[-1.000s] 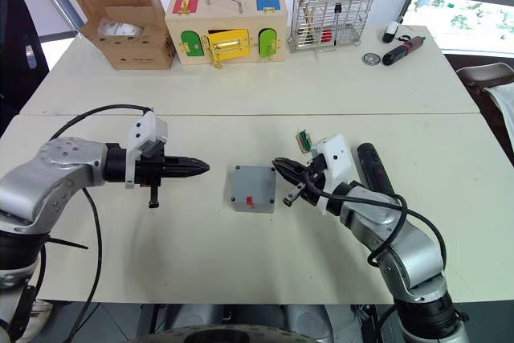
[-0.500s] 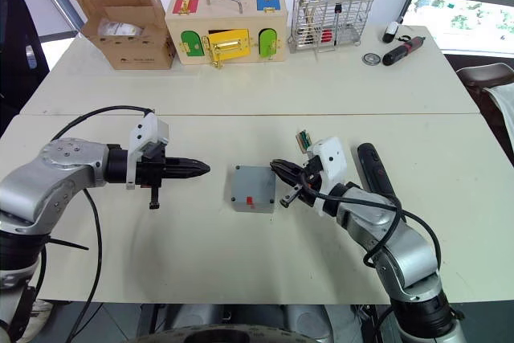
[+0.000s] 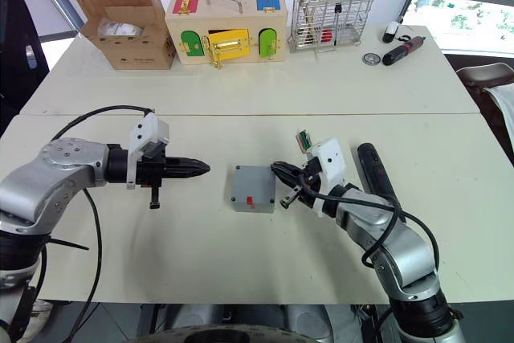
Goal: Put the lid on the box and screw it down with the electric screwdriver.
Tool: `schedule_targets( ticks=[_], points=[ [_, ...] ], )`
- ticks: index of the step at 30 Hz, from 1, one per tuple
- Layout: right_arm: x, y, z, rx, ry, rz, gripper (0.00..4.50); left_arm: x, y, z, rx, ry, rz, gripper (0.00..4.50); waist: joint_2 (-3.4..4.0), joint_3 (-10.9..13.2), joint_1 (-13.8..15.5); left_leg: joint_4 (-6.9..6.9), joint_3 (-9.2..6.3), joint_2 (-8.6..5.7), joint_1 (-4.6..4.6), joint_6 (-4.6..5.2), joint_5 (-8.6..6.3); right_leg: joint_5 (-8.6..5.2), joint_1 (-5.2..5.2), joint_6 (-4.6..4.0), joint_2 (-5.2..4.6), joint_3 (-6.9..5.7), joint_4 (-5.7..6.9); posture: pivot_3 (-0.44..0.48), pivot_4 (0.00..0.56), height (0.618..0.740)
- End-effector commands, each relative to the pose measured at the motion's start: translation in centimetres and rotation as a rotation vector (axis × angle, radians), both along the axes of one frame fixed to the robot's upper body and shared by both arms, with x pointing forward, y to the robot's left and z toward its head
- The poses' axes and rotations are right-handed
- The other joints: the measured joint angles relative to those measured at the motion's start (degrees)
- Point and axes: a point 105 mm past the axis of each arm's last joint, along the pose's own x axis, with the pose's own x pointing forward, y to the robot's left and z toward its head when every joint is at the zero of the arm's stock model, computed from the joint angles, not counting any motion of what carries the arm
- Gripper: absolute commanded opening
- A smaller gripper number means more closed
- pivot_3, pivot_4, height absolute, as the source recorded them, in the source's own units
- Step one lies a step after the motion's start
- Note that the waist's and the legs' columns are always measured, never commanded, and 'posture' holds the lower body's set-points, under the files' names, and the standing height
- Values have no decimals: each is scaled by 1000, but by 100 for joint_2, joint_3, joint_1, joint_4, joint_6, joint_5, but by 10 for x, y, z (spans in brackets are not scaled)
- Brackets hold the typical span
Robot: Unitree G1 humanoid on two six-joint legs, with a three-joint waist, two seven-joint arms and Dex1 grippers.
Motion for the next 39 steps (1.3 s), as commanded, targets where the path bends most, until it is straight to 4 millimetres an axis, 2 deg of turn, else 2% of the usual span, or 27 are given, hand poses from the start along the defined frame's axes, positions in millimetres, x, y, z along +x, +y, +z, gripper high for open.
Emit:
schedule_targets(
  ticks=[1,4,7,10,13,14,17,22,25,30,39],
  points=[
    [-1,2,7,5,-38,13,1304,-4,-8,10,0,-50,-42,0,0,0,0,0,0,0,0,0,0,0,0,0,0,0,0,0,150,740],
    [-1,-1,13,8,-56,6,2811,-6,-12,15,-16,-55,-64,0,0,0,2,0,0,0,0,0,0,0,0,0,0,0,0,0,150,740],
    [-5,-13,31,7,-96,2,3915,-8,-19,24,-51,-60,-103,0,0,0,20,0,0,-1,-1,-1,0,0,1,0,-2,-1,0,0,150,740],
    [-5,-40,59,29,-100,-43,3915,-10,-29,36,-87,-67,-164,0,-1,0,14,1,0,-2,-2,-1,0,0,4,1,-2,-2,-1,0,150,740],
    [-5,-83,75,-7,28,-126,3915,-17,-42,44,-98,-82,-251,0,3,3,12,1,1,-2,0,-1,0,1,7,0,-2,-2,-2,0,150,740],
    [-5,-100,77,-49,90,-170,3915,-19,-46,45,-95,-90,-282,0,3,3,21,1,0,-2,2,0,0,1,10,0,-2,-3,-3,0,150,740],
    [-17,-132,78,-149,285,-223,4492,-25,-57,45,-94,-107,-357,0,3,3,24,-3,-2,-1,1,2,-1,1,16,0,-1,-6,-17,0,150,740],
    [-26,-169,71,-181,559,-348,4492,-41,-70,38,-67,-116,-462,0,2,4,-10,-5,14,4,0,10,-5,1,13,-1,5,4,-23,0,150,740],
    [-33,-182,62,-192,682,-381,4492,-48,-76,34,-52,-122,-493,0,1,5,14,-3,15,4,-2,10,-5,1,14,-1,3,4,-24,0,150,740],
    [-55,-188,35,-232,898,-361,4492,-52,-78,28,-57,-119,-474,0,0,6,30,-1,14,4,-3,11,-6,2,18,0,4,2,-31,0,150,740],
    [-55,-185,16,-225,985,-354,4492,-62,-79,18,-71,-85,-419,0,0,6,25,0,15,6,-1,11,-6,2,17,0,7,4,-31,0,150,740]
  ],
)
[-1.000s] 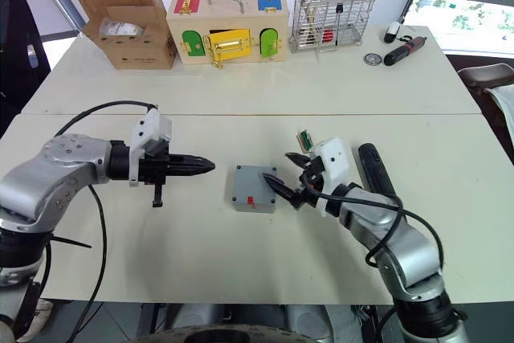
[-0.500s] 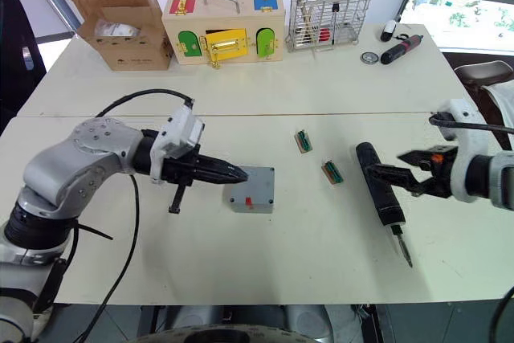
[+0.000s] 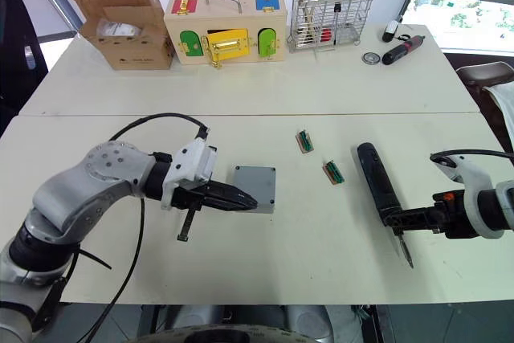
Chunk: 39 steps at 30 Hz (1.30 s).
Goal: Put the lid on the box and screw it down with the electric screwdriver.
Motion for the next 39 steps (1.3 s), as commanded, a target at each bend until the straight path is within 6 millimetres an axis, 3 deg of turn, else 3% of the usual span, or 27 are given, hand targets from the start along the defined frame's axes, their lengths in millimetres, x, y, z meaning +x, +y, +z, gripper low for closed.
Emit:
schedule_targets(
  ticks=[1,11,15,20,31,35,37,39],
  points=[
    [5,1,0,-11,-2,-1,4492,-6,-2,8,-18,-31,-5,0,0,0,12,1,0,0,0,0,0,0,1,0,0,0,0,0,150,740],
    [15,1,-21,-100,50,21,4492,-4,-2,7,-25,-26,36,0,0,1,9,1,-1,-1,-2,0,0,0,0,0,-1,-1,-4,0,150,740],
    [24,-5,-30,-152,49,1,3095,-2,-3,3,-29,-29,63,0,-2,1,5,1,-1,-1,0,0,0,0,1,0,-1,-1,-4,0,150,740],
    [27,-5,-33,-167,42,-3,1758,-1,-4,2,-39,-24,86,0,-12,-4,0,2,-2,-1,3,-1,0,0,4,0,-2,-1,-4,0,150,740],
    [31,6,-38,-140,33,22,1748,6,-6,0,-51,-26,99,0,-52,-18,-40,4,-1,3,19,-2,1,5,19,-6,2,-1,-4,0,150,740],
    [45,4,-22,-58,-46,-42,1748,11,2,-1,-38,-24,118,0,-73,-16,-60,4,-1,9,21,-2,1,8,18,-10,8,-1,-4,0,150,740],
    [60,2,3,38,-160,-101,1748,18,12,0,-33,-15,143,0,-72,-10,-83,4,2,12,22,-3,2,11,17,-15,11,0,-4,0,150,740],
    [70,0,30,134,-282,-149,1748,25,21,4,-39,1,166,0,-10,11,-55,4,14,10,16,-5,3,13,5,-17,9,8,0,0,150,740]
  ],
)
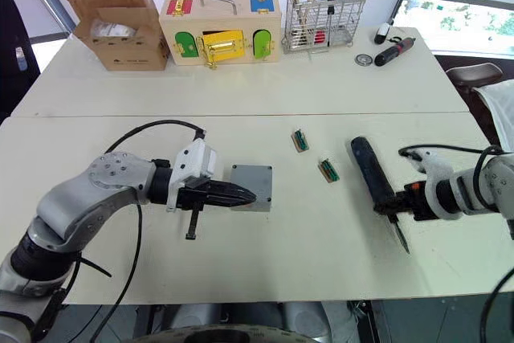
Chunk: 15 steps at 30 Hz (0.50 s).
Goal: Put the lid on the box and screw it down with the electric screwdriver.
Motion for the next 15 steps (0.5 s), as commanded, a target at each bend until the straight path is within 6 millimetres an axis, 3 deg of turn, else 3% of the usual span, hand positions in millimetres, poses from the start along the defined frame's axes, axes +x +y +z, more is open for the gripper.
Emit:
schedule_targets(
  ticks=[1,4,6,9,10,15],
  points=[
    [20,-6,64,139,-276,-72,1748,12,15,15,-28,-21,35,0,60,9,53,0,5,-3,-9,0,0,0,-11,1,-2,3,4,0,150,740],
    [26,-10,105,240,-507,-135,1748,25,23,25,-73,7,50,0,72,5,163,-1,-14,-3,-66,1,0,-2,-59,3,1,-13,11,0,150,740],
    [30,-2,130,329,-679,-150,1748,34,27,33,-103,23,55,0,72,5,180,14,-9,-3,-135,-23,14,-2,-140,3,2,-16,63,0,150,740],
    [24,37,177,407,-1091,-49,1748,46,28,44,-132,43,53,0,74,6,169,62,-11,1,-191,-41,24,-2,-192,3,7,-19,84,0,150,740],
    [22,49,183,430,-1166,-38,1748,49,30,45,-133,47,54,0,74,6,151,73,-9,1,-203,-41,24,-2,-204,3,6,-17,94,0,150,740],
    [16,122,172,563,-1431,-48,1748,52,34,43,-77,61,49,0,73,2,22,84,-13,0,-194,-40,24,-1,-199,4,6,-15,111,0,150,740]
  ],
)
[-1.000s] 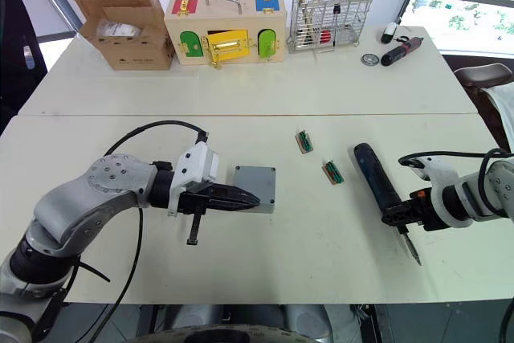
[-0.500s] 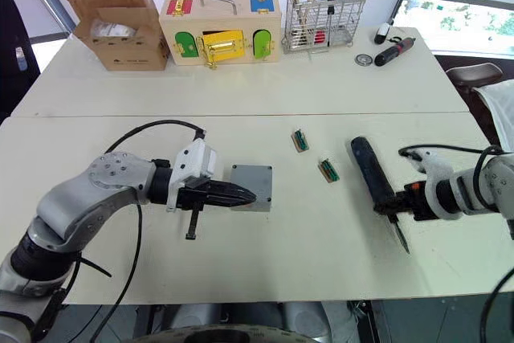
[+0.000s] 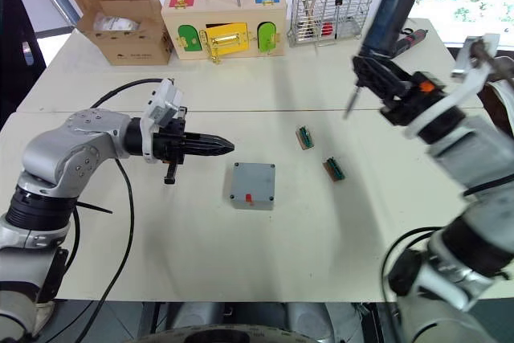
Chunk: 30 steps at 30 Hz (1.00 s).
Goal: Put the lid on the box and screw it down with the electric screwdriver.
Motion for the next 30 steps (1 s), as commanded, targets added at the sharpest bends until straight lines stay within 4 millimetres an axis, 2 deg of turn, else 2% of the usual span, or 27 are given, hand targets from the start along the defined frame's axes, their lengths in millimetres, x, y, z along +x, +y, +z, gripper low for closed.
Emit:
schedule_targets(
  ticks=[1,5,8,14,20,30],
  points=[
    [-14,34,9,36,-212,-34,1748,-2,3,6,26,-18,-12,0,3,1,-10,-3,0,-1,0,-2,1,0,-2,0,0,1,2,0,150,740],
    [-19,71,-14,-22,-268,54,1748,-5,1,5,43,-9,-24,0,4,2,2,4,1,-13,0,-13,7,0,-5,0,-9,1,8,0,150,740],
    [-18,84,-27,-118,-321,47,1748,-7,-3,1,61,-8,-39,0,4,2,-20,4,0,-12,1,-14,8,0,-6,0,-7,0,8,0,150,740],
    [-21,96,-45,-244,-370,58,1748,-9,-12,-11,113,-37,-86,0,4,2,-12,5,-1,-12,4,-20,12,0,-5,0,-6,1,12,0,150,740],
    [-32,104,-67,-269,-318,118,1748,-4,-21,-23,137,-82,-97,0,3,2,-5,6,-3,-12,5,-20,12,0,-6,0,-7,0,20,0,150,740],
    [-29,102,-77,-264,-295,87,1748,-1,-25,-47,210,-129,-110,0,3,1,-8,10,-3,-13,9,-27,16,0,-6,0,-6,1,36,0,150,740]
  ],
)
